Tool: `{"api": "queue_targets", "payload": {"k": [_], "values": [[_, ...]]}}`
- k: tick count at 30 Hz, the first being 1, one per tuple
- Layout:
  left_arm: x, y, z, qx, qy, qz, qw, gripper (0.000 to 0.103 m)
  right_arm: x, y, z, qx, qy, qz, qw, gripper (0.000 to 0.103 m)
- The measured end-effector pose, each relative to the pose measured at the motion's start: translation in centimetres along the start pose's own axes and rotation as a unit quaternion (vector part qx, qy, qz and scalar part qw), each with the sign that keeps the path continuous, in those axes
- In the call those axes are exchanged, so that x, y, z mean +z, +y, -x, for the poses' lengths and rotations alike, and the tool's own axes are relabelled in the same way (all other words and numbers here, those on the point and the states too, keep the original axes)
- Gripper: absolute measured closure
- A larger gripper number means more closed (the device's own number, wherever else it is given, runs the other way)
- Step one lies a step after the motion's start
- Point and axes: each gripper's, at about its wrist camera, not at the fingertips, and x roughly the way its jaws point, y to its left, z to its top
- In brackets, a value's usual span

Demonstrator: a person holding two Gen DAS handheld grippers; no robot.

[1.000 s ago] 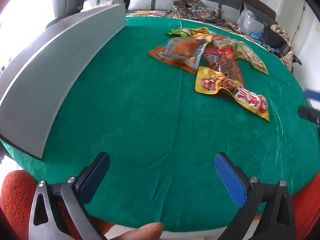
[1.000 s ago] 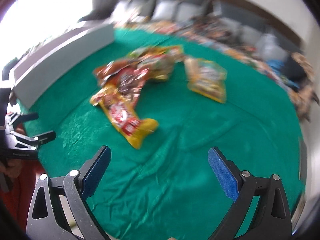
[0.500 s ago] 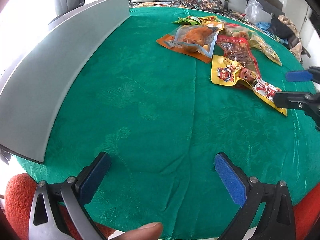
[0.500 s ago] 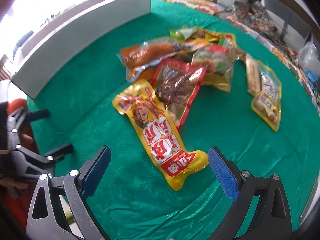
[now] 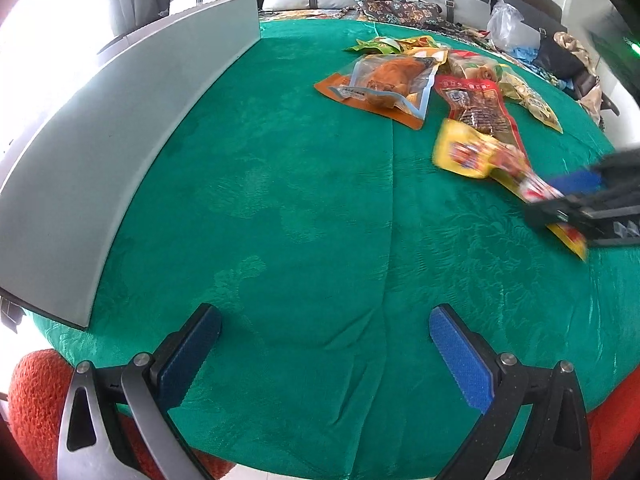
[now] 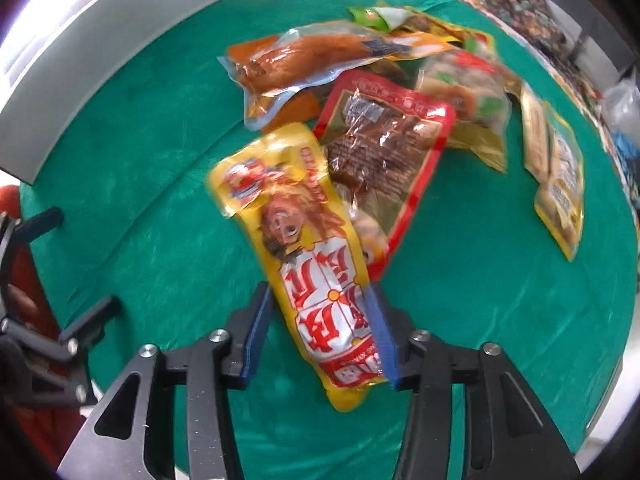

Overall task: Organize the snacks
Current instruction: 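Grasp the long yellow-and-red packet with the right tool and pull it clear, then reach the left tool to the orange-and-clear chicken packet and grasp it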

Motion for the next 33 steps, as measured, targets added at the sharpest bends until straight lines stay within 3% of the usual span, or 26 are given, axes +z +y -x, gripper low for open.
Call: {"api": "queue_targets", "payload": {"k": [4, 7, 10, 12, 14, 16, 19, 23, 26, 29, 33], "values": [[0.1, 0.1, -0.1, -0.005, -0.007, -0.008, 0.9999, 0.0, -4.2, -1.6, 1.5, 0.01, -0.003, -0.053, 0.999, 0.059], [0.0, 0.1, -0.1, -0.003, -0.012, -0.004, 0.9999, 0.0, -8.9, -4.7, 2.8, -0.003, -0.023, -0.132, 0.991, 0.059], [0.0, 0.1, -0.1, 0.003, -0.015, 0.007, 0.9999, 0.0, -11.9, -9.3, 3.2, -0.028, -0.044, -0.238, 0.97, 0.058], [0.0, 0.1, -0.1, 0.008, -0.02, 0.015, 0.9997, 0.0, -12.2, -12.2, 3.5, -0.036, -0.072, -0.306, 0.948, 0.058], [-0.1, 0.1, -0.1, 0.007, -0.022, 0.014, 0.9996, 0.0, -11.6, -13.7, 3.5, -0.041, -0.097, -0.338, 0.935, 0.053], [-0.2, 0.2, 0.1, 0.001, -0.017, 0.005, 0.9998, 0.0, -10.9, -13.8, 3.6, -0.032, -0.122, -0.338, 0.933, 0.035], [-0.4, 0.3, 0.3, -0.004, -0.01, 0.001, 0.9999, 0.0, -10.6, -12.2, 3.9, -0.018, -0.13, -0.301, 0.945, 0.033], [0.0, -0.1, 0.2, -0.015, -0.011, 0.004, 0.9998, 0.0, -12.7, -9.8, 3.6, -0.085, -0.122, -0.218, 0.965, 0.032], [-0.1, -0.5, 0.4, -0.036, -0.021, -0.002, 0.9991, 0.0, -14.5, -9.6, 3.5, -0.098, -0.148, -0.2, 0.964, 0.03], [-0.2, -1.1, 0.6, -0.051, -0.023, -0.014, 0.9983, 0.0, -15.4, -11.0, 2.2, -0.054, -0.161, -0.22, 0.96, 0.023], [1.2, -1.0, 1.2, -0.09, -0.017, -0.01, 0.9958, 0.0, -15.1, -10.9, 1.9, -0.072, -0.189, -0.202, 0.958, 0.015]]}}
